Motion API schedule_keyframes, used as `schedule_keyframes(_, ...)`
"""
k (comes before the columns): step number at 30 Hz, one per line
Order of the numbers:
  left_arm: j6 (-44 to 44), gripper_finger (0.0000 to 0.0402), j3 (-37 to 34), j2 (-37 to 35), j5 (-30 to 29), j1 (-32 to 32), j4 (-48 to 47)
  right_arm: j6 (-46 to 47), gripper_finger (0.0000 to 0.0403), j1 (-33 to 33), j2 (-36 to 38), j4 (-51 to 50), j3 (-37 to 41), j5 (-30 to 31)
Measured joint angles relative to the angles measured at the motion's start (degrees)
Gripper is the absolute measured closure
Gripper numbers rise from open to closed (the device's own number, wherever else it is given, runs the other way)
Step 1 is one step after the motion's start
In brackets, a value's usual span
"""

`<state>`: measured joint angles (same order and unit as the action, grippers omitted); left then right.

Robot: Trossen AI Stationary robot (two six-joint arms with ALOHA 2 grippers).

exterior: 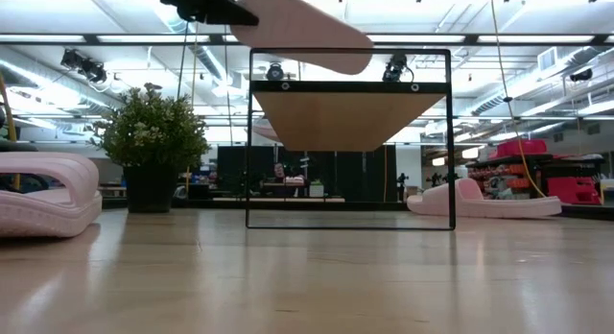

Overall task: Pick and place slides into the shelf
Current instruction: Put the pink slide on the shelf

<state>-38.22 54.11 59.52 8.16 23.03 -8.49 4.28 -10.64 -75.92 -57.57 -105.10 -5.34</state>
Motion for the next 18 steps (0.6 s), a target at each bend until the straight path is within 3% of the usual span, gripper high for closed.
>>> schedule_keyframes(10,1.90,0.0360,0.00,-0.04,-3.42,-1.44,0.02,4.68,0.0170,-12.90,-0.28,-2.44,4.20,1.33)
schedule_keyframes(15,3.06,0.0360,0.00,-0.04,-5.62,-4.32,0.06,10.72,0.0174,-21.76,-0.33,7.42,13.44,-8.77)
schedule_keyframes(18,1.23,0.0360,0.00,-0.04,-5.63,-6.23,0.04,21.40,0.0177,-28.62,-0.33,17.54,20.39,-20.87)
